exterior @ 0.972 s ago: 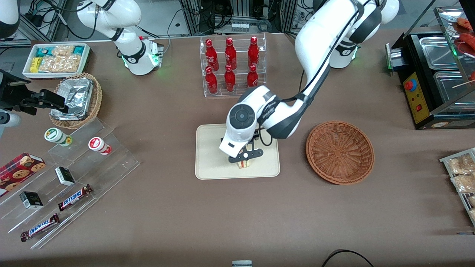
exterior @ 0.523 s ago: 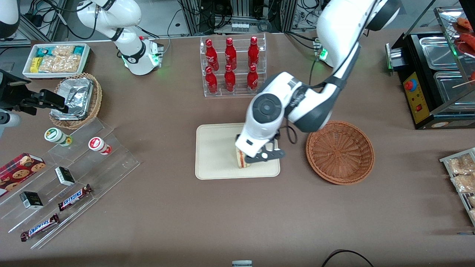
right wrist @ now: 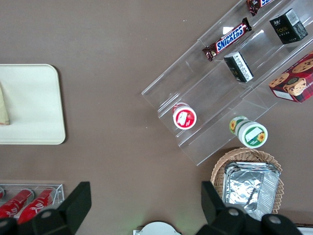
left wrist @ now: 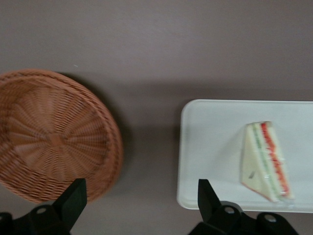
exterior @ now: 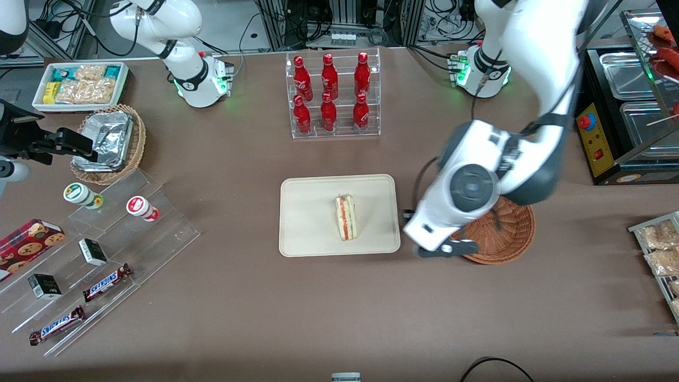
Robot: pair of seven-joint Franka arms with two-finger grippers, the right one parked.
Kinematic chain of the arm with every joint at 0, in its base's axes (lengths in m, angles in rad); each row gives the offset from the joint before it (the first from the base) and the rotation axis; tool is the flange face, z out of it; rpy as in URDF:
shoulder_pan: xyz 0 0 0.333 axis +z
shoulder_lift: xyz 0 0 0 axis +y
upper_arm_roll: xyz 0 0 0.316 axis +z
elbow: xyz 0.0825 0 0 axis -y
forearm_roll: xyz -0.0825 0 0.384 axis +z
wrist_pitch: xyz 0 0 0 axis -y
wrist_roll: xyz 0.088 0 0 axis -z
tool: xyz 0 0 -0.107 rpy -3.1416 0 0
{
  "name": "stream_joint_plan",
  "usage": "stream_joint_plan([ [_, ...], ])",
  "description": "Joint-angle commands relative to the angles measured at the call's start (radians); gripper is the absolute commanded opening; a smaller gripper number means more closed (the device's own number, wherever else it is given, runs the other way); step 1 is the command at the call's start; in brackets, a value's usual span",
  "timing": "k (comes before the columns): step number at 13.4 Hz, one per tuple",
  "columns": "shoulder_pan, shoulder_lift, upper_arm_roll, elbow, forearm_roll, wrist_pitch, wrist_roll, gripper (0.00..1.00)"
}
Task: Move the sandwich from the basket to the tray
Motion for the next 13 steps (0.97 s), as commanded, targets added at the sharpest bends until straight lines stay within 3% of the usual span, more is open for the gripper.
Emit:
stream_joint_plan([
  [1, 0.080, -0.111, -0.009, -0.113, 0.015, -0.007, 0.127, 1.00],
  [6, 0.210, -0.220, -0.011, -0.164, 0.011, -0.099, 0.385, 1.00],
  [13, 0.298, -0.373, 0.000, -0.245, 0.000, -0.130, 0.538, 1.00],
])
